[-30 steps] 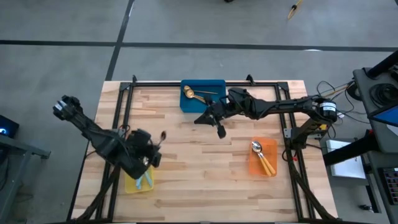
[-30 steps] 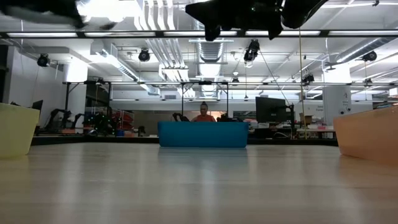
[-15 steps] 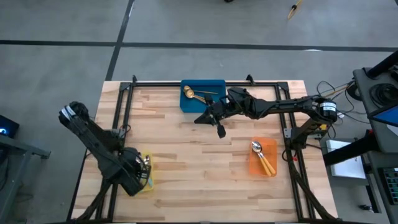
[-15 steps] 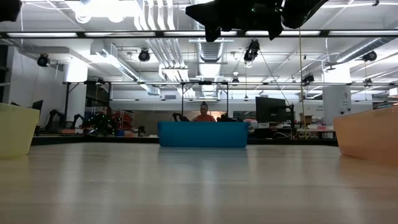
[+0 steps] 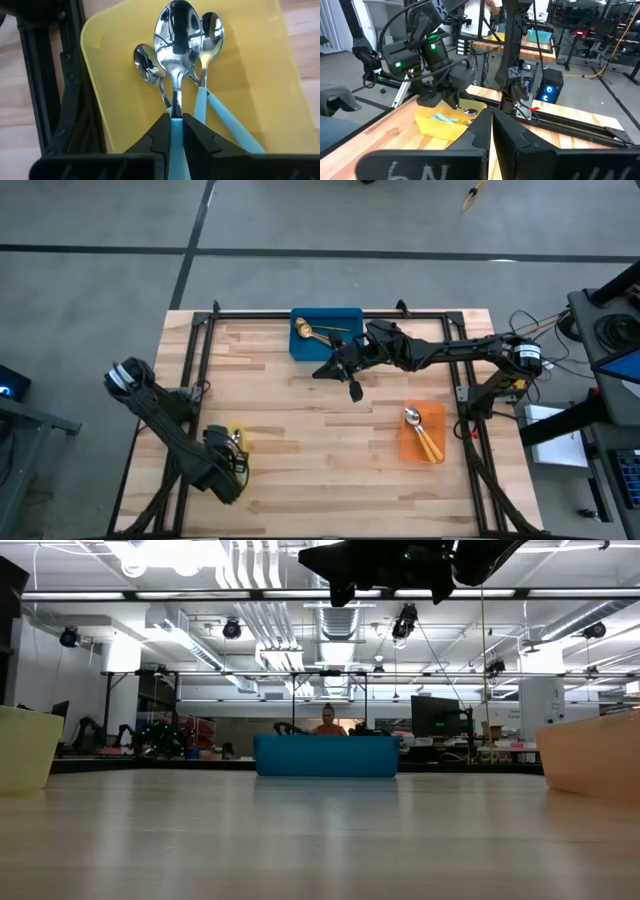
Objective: Sort silverware by color (type)
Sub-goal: Put the blue spoon into the yellow bin
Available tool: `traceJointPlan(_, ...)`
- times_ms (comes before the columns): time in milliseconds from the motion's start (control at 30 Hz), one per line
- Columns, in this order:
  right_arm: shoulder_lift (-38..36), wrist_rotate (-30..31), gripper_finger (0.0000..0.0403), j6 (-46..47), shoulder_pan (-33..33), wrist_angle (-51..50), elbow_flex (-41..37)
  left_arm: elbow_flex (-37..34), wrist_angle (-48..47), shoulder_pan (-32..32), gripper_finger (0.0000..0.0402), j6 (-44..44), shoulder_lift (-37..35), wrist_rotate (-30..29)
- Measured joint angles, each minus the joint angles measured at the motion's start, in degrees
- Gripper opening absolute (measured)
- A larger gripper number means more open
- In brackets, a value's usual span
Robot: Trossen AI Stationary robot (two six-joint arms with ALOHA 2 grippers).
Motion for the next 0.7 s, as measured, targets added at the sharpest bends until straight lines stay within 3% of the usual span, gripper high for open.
traceJointPlan(700,0.0,0.0,0.0009,-0.7,0.0,-0.4,0.0,0.0,5.5,2.6,0.0022,-0.4,3.8,-0.6)
